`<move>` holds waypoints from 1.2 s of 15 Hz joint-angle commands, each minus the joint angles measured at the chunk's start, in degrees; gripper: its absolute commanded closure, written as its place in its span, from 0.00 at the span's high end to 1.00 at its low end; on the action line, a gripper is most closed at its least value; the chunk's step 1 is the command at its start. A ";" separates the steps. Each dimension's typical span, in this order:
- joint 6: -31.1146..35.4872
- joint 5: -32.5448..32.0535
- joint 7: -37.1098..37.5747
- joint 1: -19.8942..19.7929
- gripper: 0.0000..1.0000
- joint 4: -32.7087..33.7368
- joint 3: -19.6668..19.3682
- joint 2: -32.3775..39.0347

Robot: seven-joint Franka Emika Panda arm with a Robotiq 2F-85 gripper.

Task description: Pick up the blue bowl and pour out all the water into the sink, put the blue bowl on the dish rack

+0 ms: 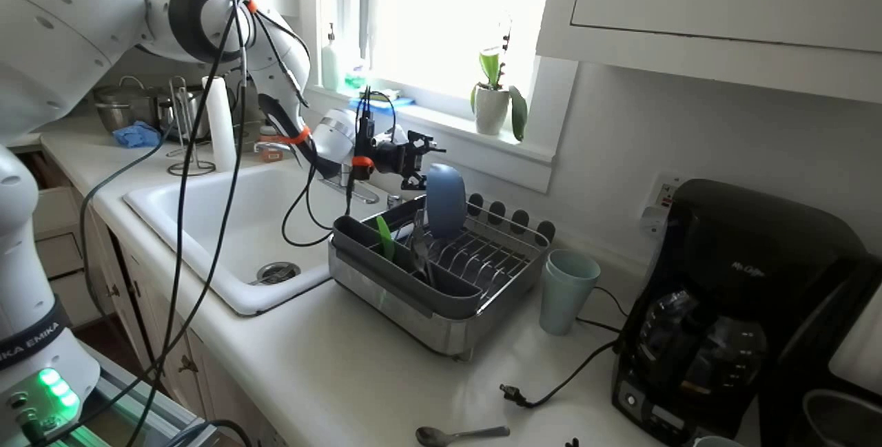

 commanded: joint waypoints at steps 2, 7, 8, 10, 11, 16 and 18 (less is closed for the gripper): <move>-1.87 2.23 -1.78 -0.70 1.00 1.37 0.97 -1.34; -0.21 5.98 -3.20 -2.08 1.00 0.92 1.85 -6.01; -0.04 7.04 -2.89 -2.26 1.00 0.89 1.96 -6.88; 1.33 10.05 -3.21 -2.92 1.00 0.53 2.54 -9.20; 1.87 11.82 -2.91 -3.19 1.00 0.56 2.69 -10.17; 9.11 20.82 -3.52 -5.40 1.00 -0.08 2.87 -16.13; 11.42 23.53 -4.16 -5.80 1.00 0.21 2.22 -17.30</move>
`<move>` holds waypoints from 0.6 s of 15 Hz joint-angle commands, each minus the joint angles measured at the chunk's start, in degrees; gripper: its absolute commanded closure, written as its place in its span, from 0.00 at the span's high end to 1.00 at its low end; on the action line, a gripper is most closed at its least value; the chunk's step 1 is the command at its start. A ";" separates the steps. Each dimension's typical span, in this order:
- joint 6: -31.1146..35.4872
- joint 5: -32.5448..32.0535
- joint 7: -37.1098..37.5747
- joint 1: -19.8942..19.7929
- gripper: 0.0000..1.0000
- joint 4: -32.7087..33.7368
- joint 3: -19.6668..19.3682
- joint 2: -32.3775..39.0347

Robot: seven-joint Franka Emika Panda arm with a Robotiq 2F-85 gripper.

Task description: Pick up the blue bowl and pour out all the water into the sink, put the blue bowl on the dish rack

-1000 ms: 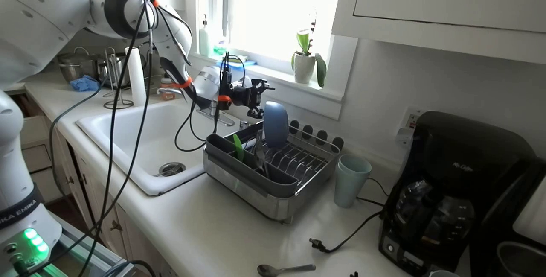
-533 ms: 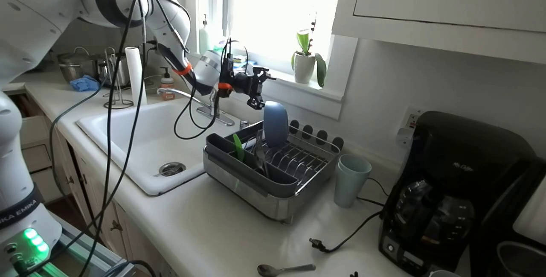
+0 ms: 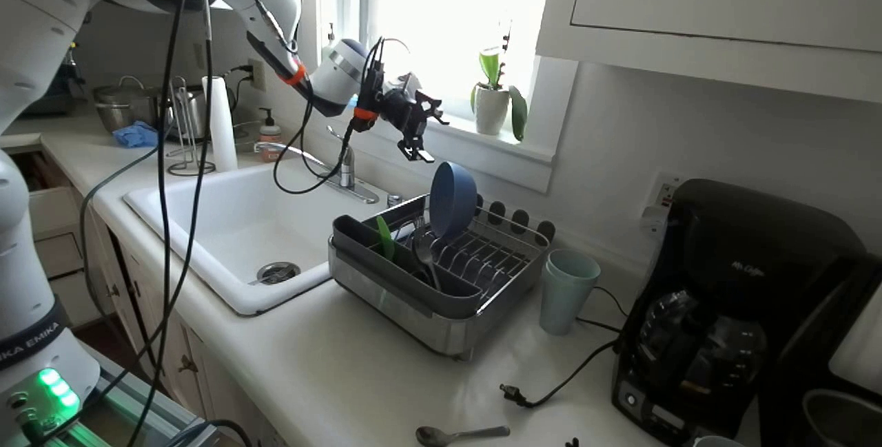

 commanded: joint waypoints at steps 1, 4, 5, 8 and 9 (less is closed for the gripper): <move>4.50 5.63 -1.71 -1.54 1.00 -0.92 -0.10 -3.76; 6.17 8.01 -1.56 -1.53 1.00 -0.98 -0.92 -5.29; 6.74 8.30 -1.43 -1.44 1.00 -1.22 -1.18 -5.93; 7.82 8.96 -0.81 -1.35 1.00 -1.47 -1.92 -7.46; 8.07 9.08 -0.72 -1.39 1.00 -1.51 -2.08 -7.98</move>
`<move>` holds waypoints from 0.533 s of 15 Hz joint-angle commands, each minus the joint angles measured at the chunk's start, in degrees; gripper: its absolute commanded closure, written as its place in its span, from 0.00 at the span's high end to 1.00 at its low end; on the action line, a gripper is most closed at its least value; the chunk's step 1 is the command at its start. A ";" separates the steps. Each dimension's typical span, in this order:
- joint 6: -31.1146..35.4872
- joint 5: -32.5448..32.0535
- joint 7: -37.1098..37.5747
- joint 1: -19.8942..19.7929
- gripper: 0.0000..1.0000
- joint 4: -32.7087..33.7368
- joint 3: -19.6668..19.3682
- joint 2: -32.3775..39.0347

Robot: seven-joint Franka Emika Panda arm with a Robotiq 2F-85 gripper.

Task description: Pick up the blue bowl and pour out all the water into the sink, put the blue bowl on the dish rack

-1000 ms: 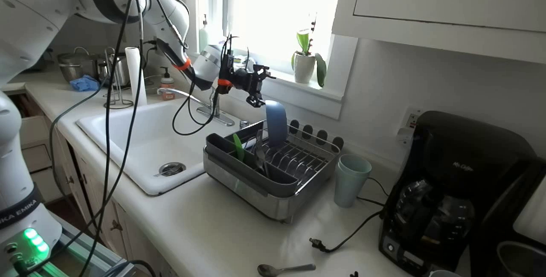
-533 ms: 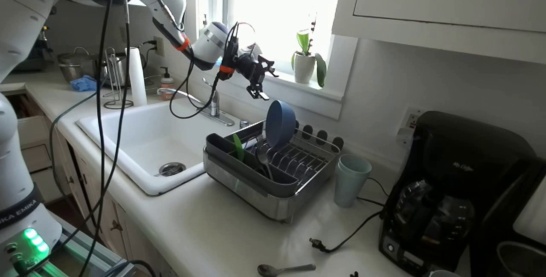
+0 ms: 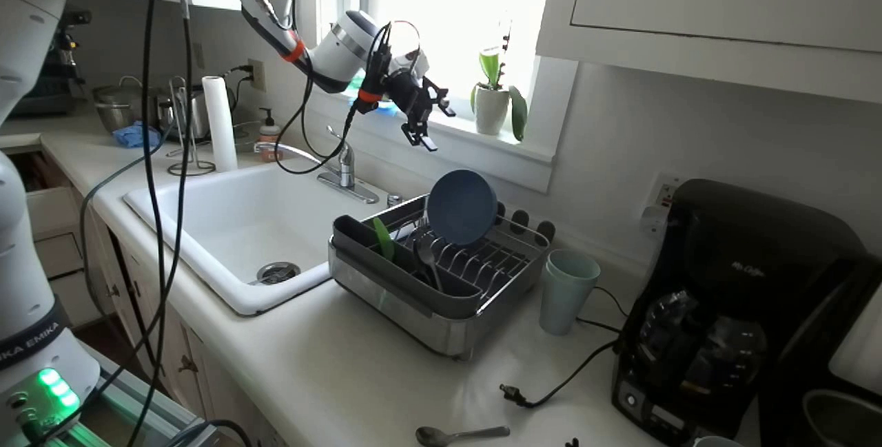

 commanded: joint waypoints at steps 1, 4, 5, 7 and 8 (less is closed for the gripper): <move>2.38 2.20 0.10 -0.11 1.00 -1.48 -1.03 -3.12; 5.25 4.01 0.02 -1.08 1.00 -2.77 -1.19 -5.43; 6.53 5.53 -0.08 -1.59 1.00 -2.76 -1.30 -6.04; 10.73 10.08 -0.66 -3.30 1.00 -3.46 -1.59 -7.85; 12.62 12.22 -0.85 -4.06 1.00 -3.62 -2.06 -8.52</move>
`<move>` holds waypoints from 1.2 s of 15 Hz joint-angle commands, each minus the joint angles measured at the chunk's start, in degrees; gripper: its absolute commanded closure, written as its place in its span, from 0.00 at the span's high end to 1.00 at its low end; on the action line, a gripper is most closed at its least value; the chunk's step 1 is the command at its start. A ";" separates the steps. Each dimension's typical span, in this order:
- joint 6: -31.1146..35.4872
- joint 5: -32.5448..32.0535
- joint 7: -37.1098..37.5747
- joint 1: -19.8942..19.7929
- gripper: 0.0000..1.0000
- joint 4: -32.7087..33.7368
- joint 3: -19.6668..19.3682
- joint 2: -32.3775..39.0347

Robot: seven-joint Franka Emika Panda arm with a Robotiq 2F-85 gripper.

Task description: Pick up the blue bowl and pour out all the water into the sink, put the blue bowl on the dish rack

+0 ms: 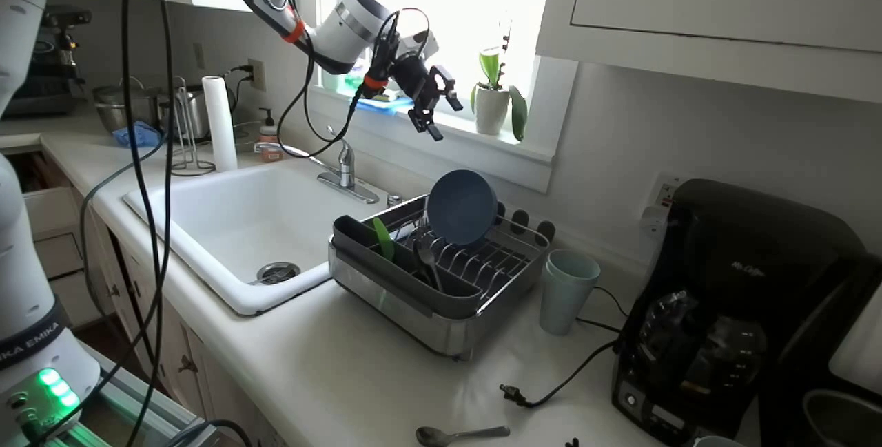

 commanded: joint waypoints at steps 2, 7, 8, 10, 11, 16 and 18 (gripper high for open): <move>10.33 10.46 -1.58 -3.76 1.00 -4.19 -1.71 -5.98; 21.38 23.03 -6.94 -6.81 1.00 -7.41 -4.56 -10.37; 23.53 25.64 -8.36 -7.19 1.00 -8.02 -5.13 -11.16; 27.65 30.41 -11.71 -7.62 1.00 -9.40 -6.24 -12.85; 28.94 32.54 -13.18 -7.70 1.00 -9.88 -6.70 -13.52; 29.55 40.86 -19.41 -7.87 1.00 -10.08 -8.08 -15.27; 28.36 38.80 -17.79 -6.98 1.00 -7.54 -8.76 -13.19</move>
